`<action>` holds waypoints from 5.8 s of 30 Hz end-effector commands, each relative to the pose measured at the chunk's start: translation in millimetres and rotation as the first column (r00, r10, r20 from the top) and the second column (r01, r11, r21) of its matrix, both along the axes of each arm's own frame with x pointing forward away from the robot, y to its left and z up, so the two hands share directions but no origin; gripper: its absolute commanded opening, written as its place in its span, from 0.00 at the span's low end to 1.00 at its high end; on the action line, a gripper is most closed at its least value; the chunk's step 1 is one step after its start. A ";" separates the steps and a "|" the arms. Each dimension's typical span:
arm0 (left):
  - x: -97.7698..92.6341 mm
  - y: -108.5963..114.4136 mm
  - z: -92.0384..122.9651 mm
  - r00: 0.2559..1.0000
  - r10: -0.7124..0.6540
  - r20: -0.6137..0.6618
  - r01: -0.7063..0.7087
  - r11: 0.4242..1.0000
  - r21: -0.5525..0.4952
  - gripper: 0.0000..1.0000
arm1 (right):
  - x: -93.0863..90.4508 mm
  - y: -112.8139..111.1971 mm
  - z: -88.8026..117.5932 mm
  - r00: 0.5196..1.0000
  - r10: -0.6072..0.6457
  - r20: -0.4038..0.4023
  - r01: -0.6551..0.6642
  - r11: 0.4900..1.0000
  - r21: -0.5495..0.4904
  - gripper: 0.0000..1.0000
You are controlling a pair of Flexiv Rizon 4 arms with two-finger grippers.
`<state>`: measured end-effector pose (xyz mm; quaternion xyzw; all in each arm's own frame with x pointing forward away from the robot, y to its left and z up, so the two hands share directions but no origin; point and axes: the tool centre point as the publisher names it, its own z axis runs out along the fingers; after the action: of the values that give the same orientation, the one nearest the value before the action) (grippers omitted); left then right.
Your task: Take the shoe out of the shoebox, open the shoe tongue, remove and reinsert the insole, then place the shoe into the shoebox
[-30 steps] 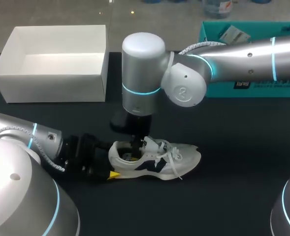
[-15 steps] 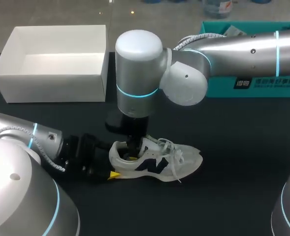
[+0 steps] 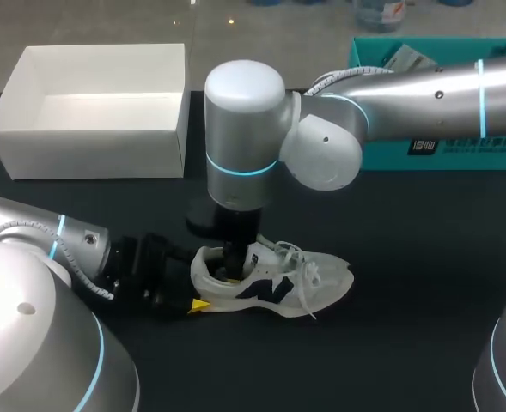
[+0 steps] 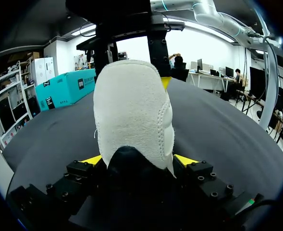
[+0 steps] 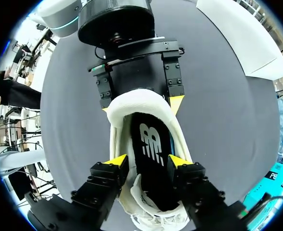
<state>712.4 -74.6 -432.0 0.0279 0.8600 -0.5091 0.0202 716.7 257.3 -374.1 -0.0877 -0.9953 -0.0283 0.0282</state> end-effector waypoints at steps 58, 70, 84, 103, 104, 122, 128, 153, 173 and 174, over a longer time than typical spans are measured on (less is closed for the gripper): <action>-0.8 -2.1 -7.0 1.000 0.000 -0.001 0.000 1.000 0.002 0.00 | -2.3 -4.0 23.8 0.995 -0.012 0.097 0.019 0.998 -0.064 0.00; -0.8 -2.1 -7.0 1.000 0.000 -0.001 0.000 1.000 0.002 0.00 | 17.0 0.7 -3.4 0.999 -0.004 0.052 0.006 0.999 -0.054 0.00; -0.8 -2.1 -7.0 1.000 0.000 -0.001 0.000 1.000 0.002 0.00 | 23.5 2.1 -7.3 1.000 -0.001 0.031 0.002 0.999 -0.047 0.52; -0.8 -2.1 -7.0 1.000 0.000 -0.001 0.000 1.000 0.002 0.00 | 22.4 19.5 -42.2 0.999 0.033 -0.043 -0.035 0.999 -0.038 0.48; -0.8 -2.1 -7.0 1.000 0.000 -0.001 0.000 1.000 0.002 0.00 | 20.6 21.1 -46.6 0.998 0.034 -0.051 -0.036 0.999 -0.035 0.48; -0.8 -2.1 -7.0 1.000 0.000 -0.001 0.000 1.000 0.002 0.00 | 0.2 20.7 -64.3 0.993 0.037 -0.111 -0.043 0.997 -0.061 0.00; -0.8 -2.1 -7.0 1.000 0.000 -0.001 0.000 1.000 0.002 0.00 | 4.2 17.5 -48.7 0.995 0.041 -0.089 -0.046 0.997 -0.059 0.00; -0.8 -2.1 -7.0 1.000 0.000 -0.001 0.000 1.000 0.002 0.00 | 8.6 9.3 6.4 0.998 0.039 0.051 -0.036 0.998 -0.056 0.00; -0.8 -2.1 -7.0 1.000 0.000 -0.001 0.000 1.000 0.002 0.00 | 2.6 -13.4 41.0 0.988 -0.019 0.152 0.031 0.997 -0.077 0.00; -0.8 -2.1 -7.0 1.000 0.000 -0.001 0.000 1.000 0.002 0.00 | 2.4 -14.7 42.6 0.988 -0.021 0.155 0.034 0.996 -0.079 0.00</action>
<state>713.1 -74.8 -432.0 0.0277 0.8600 -0.5091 0.0201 723.7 251.4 -340.5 -0.0990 -0.9940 0.0094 -0.0461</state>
